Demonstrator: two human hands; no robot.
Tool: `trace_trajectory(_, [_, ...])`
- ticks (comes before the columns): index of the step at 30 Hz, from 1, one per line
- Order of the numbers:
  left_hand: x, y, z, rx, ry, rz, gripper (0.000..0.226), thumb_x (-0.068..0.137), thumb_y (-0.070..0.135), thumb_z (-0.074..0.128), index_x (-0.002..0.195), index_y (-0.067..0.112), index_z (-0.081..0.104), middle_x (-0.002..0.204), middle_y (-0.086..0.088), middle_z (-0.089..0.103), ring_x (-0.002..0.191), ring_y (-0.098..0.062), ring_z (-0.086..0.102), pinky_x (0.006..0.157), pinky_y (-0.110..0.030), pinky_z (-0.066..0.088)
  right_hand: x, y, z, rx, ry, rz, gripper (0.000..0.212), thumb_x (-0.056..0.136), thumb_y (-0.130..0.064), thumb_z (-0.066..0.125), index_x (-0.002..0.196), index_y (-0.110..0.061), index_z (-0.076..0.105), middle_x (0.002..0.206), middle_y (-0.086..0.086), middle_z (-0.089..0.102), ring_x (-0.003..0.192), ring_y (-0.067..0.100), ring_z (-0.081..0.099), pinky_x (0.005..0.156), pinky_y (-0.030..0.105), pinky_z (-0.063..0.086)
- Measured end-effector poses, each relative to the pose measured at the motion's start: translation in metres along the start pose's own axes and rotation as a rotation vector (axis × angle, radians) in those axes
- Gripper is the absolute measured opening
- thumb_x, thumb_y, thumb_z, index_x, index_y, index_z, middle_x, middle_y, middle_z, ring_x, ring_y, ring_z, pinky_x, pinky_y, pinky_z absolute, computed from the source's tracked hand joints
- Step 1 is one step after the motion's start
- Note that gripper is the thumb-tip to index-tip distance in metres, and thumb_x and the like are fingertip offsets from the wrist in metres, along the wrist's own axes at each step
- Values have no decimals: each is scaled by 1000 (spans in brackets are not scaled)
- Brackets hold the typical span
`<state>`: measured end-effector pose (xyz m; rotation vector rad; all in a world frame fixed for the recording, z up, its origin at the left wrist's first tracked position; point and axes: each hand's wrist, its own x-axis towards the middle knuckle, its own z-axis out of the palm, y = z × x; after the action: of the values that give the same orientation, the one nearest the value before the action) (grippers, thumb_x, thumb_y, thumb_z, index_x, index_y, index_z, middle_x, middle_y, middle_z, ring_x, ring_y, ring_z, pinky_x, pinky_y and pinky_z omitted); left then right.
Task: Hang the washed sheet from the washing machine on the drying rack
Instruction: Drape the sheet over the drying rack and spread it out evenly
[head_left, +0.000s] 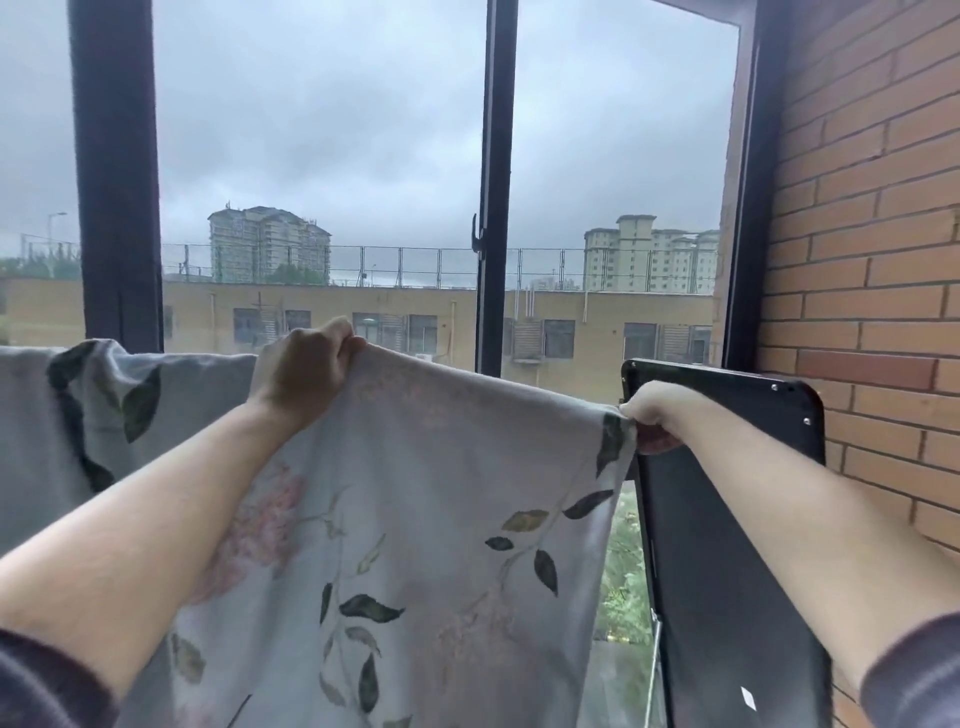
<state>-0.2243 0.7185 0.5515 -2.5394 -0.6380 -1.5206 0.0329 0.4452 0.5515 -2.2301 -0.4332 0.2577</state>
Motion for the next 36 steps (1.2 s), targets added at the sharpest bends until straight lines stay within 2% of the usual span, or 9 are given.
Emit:
trace_trajectory(4, [0, -5, -5, 20, -19, -48, 23, 100, 30, 42, 79, 21, 44, 73, -17, 63, 71, -36, 59, 62, -35, 37, 3, -4, -24, 1018, -133, -34, 31, 101, -15, 38, 79, -8, 59, 61, 8, 68, 52, 18, 67, 62, 35, 57])
trace_trajectory(6, [0, -3, -5, 19, -30, -33, 22, 99, 29, 41, 80, 20, 45, 74, -17, 63, 72, -37, 60, 62, -35, 37, 1, -11, -25, 1239, -141, -40, 35, 101, -14, 36, 74, -9, 58, 59, 6, 65, 51, 18, 65, 74, 36, 54])
trace_trajectory(10, [-2, 0, -4, 17, -25, -24, 21, 99, 26, 42, 82, 15, 48, 74, -18, 63, 70, -37, 60, 62, -36, 39, -24, -17, -10, 895, -279, -127, 36, 96, -18, 45, 60, -15, 52, 49, 1, 56, 51, 16, 57, 57, 27, 50])
trace_trajectory(14, [-5, -4, -7, 22, -52, -13, 22, 99, 26, 41, 80, 16, 46, 65, -11, 57, 61, -30, 54, 60, -35, 39, -20, 12, -1, 565, -67, -205, 30, 97, -14, 52, 69, -9, 60, 51, 1, 62, 46, 12, 60, 43, 21, 47])
trace_trajectory(18, [-12, -5, -4, -12, -33, 4, 21, 99, 27, 42, 82, 16, 47, 65, -14, 59, 63, -34, 58, 59, -37, 43, -14, 36, -4, 819, 50, -257, 15, 97, -22, 51, 89, -16, 62, 88, 2, 64, 86, 18, 59, 82, 34, 45])
trace_trajectory(22, [-13, -1, -1, -12, -3, -5, 18, 99, 24, 42, 86, 13, 50, 71, -19, 63, 67, -37, 59, 61, -38, 41, -30, 54, 10, 1322, -287, -434, 34, 100, -31, 41, 104, -7, 64, 94, 10, 70, 85, 20, 70, 77, 33, 58])
trace_trajectory(27, [-13, -1, 2, 0, 9, -26, 20, 99, 26, 41, 88, 12, 51, 74, -20, 65, 70, -38, 60, 63, -39, 41, -37, 68, 23, 1154, -386, -726, 26, 100, -21, 41, 104, -16, 66, 96, 7, 66, 87, 23, 64, 75, 36, 50])
trace_trajectory(32, [-12, -3, 4, 14, 34, -18, 19, 99, 23, 43, 88, 10, 52, 72, -22, 64, 69, -39, 60, 61, -37, 38, -32, 79, 21, 1071, -329, -753, 35, 98, -16, 40, 129, -6, 53, 126, 20, 53, 116, 39, 51, 99, 51, 37])
trace_trajectory(36, [-13, -2, 7, 46, 63, -26, 19, 98, 23, 43, 89, 9, 52, 73, -23, 65, 72, -42, 61, 65, -38, 36, -36, 87, 23, 869, -210, -720, 46, 85, -11, 64, 129, -22, 57, 111, 13, 67, 104, 33, 61, 83, 41, 55])
